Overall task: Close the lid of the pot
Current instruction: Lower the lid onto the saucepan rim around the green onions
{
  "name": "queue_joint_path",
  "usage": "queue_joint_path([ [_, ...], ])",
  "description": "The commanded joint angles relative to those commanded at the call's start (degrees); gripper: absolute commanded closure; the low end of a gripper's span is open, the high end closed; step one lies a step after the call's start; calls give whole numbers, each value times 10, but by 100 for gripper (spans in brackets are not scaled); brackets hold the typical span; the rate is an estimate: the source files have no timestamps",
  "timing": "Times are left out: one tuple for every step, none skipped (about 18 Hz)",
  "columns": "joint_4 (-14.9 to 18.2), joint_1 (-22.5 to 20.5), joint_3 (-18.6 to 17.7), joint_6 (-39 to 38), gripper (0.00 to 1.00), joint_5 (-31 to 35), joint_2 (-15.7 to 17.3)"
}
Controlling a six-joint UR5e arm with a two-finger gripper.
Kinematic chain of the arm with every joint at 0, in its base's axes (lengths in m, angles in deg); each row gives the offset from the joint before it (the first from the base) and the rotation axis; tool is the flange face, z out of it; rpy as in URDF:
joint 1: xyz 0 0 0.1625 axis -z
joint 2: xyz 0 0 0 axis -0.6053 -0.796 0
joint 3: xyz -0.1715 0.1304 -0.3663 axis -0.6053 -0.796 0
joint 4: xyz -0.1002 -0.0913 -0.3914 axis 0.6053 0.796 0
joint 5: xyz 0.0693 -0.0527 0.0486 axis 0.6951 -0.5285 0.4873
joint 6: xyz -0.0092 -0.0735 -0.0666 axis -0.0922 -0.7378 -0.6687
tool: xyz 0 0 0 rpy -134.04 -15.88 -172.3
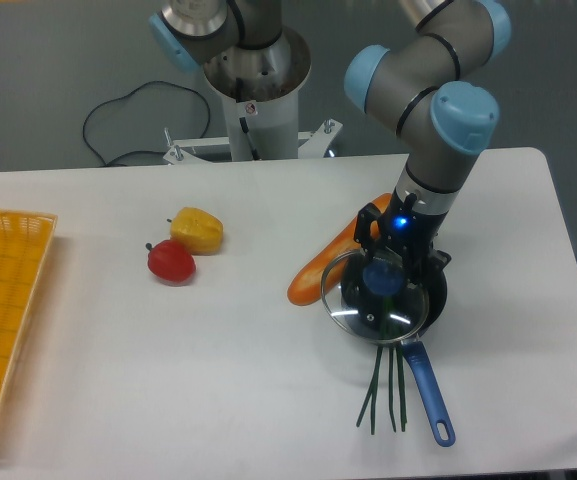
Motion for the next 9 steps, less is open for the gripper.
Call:
queue_joint_path([
  [0, 0, -2, 2, 34, 0, 0],
  [-1, -1, -3, 9, 34, 0, 0],
  [-1, -3, -4, 20, 34, 0, 0],
  [-1, -6, -8, 27, 34, 0, 0],
  [-2, -7, -12, 34, 34, 0, 0],
  [-2, -10, -13, 40, 34, 0, 0],
  [-2, -10, -14, 45, 34, 0, 0],
  [-2, -11, -14, 47, 34, 0, 0],
  [-2, -13, -15, 47, 34, 0, 0],
])
